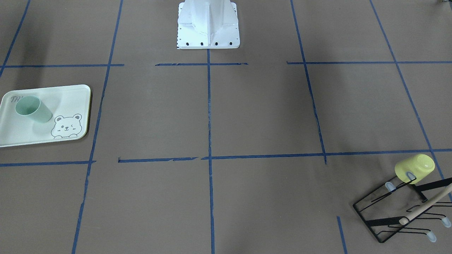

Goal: Left arm grabs green cup and hands to right arm on tray

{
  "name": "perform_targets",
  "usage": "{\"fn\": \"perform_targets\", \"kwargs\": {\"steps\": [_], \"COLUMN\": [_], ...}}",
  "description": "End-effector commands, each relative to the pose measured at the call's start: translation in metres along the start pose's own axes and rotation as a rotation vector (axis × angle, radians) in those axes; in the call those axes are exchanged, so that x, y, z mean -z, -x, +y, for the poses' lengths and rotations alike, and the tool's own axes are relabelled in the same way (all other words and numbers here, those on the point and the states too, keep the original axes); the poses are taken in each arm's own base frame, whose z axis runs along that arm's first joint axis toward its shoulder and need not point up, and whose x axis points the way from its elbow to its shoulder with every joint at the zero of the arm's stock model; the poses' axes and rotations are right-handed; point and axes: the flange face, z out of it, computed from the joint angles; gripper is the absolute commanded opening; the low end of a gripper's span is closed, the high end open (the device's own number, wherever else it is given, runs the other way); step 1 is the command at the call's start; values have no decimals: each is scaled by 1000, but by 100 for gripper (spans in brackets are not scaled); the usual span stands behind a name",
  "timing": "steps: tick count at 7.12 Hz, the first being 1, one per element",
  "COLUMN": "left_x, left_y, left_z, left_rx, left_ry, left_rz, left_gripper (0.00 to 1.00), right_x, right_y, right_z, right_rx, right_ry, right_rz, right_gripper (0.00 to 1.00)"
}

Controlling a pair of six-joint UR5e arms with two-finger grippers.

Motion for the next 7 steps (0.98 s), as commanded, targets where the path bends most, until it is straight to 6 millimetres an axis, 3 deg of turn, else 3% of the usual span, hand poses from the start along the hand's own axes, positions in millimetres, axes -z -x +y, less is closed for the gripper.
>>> {"fn": "perform_targets", "kwargs": {"steps": [1, 4, 7], "left_x": [0, 0, -21], "left_y": [3, 3, 27], "left_z": [2, -1, -3], "left_rx": [4, 10, 49], "left_ry": [1, 1, 37], "left_rz": [2, -3, 7], "left_gripper": [100, 100, 100], "right_x": [-1, 0, -1], "right_y": [0, 1, 0], "right_z": [0, 0, 0], "right_rx": [0, 2, 3], "right_ry": [3, 0, 1], "right_rz": [1, 0, 1], "right_gripper": [100, 100, 100]}}
